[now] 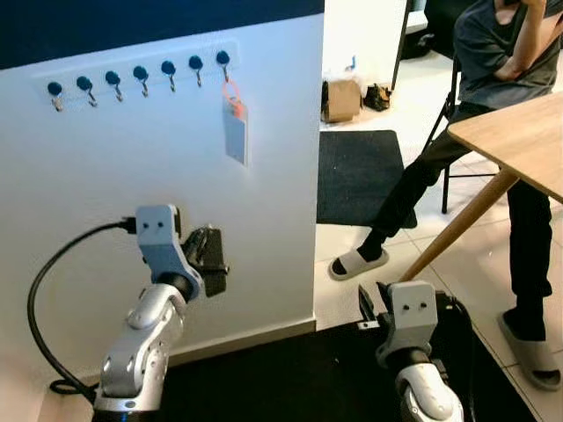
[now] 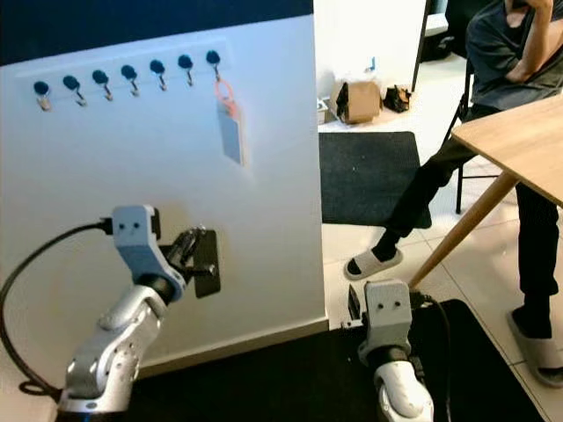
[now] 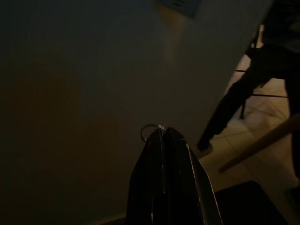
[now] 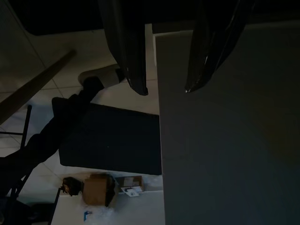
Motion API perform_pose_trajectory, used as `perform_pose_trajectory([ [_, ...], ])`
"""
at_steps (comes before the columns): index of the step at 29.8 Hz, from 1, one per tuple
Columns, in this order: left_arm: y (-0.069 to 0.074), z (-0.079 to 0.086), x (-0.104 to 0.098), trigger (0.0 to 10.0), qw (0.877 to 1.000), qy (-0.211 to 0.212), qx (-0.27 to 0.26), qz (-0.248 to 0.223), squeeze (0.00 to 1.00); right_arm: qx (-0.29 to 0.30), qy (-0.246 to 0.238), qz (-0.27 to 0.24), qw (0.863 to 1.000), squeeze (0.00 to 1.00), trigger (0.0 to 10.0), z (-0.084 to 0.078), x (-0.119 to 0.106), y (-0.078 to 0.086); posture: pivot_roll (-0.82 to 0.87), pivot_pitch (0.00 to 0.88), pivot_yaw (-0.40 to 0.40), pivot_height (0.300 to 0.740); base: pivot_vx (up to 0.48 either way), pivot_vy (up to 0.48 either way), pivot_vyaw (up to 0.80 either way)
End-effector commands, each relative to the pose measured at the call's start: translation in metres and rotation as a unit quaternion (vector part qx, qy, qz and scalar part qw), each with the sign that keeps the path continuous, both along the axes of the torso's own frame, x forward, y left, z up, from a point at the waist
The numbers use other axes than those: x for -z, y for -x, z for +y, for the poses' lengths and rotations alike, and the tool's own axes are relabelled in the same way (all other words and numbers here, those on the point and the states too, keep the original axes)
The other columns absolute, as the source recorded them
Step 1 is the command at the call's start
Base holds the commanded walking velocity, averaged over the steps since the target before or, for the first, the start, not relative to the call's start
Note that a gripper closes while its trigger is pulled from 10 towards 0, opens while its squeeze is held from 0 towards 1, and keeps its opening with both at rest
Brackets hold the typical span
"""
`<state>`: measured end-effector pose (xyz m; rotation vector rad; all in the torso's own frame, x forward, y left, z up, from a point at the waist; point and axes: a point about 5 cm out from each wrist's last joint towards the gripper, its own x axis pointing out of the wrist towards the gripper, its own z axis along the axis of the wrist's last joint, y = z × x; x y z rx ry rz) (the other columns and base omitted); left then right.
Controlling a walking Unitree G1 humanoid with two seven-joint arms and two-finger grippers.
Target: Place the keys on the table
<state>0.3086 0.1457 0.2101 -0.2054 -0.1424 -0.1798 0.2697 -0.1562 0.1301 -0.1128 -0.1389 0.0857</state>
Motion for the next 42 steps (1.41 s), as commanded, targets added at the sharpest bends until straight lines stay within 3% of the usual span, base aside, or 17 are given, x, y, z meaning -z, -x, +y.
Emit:
perform_pose_trajectory([
  [1,0.005,-0.001,0.001,10.0,1.0,-0.011,0.003,0.0,0.0,0.004,-0.002,-0.006,1.0,0.0,10.0,-0.001,-0.001,0.003,0.0,0.222,0.108,0.74,0.0,0.0,0.0],
  [8,0.011,-0.011,0.01,10.0,0.998,-0.057,0.036,-0.003,0.0,0.009,-0.006,-0.008,1.0,0.0,10.0,-0.001,0.0,0.002,0.0,0.205,0.111,0.74,0.0,0.0,0.0],
  [31,0.009,-0.013,0.012,10.0,0.997,-0.078,0.026,-0.002,0.0,0.004,-0.027,-0.01,1.0,0.0,10.0,0.003,-0.001,-0.002,0.01,0.203,0.115,0.74,0.0,0.0,-0.07],
  [42,0.007,-0.013,0.013,10.0,0.997,-0.078,0.024,0.0,0.0,0.003,-0.027,-0.01,1.0,0.0,10.0,0.004,-0.001,-0.003,0.01,0.202,0.117,0.74,0.0,0.0,-0.8],
])
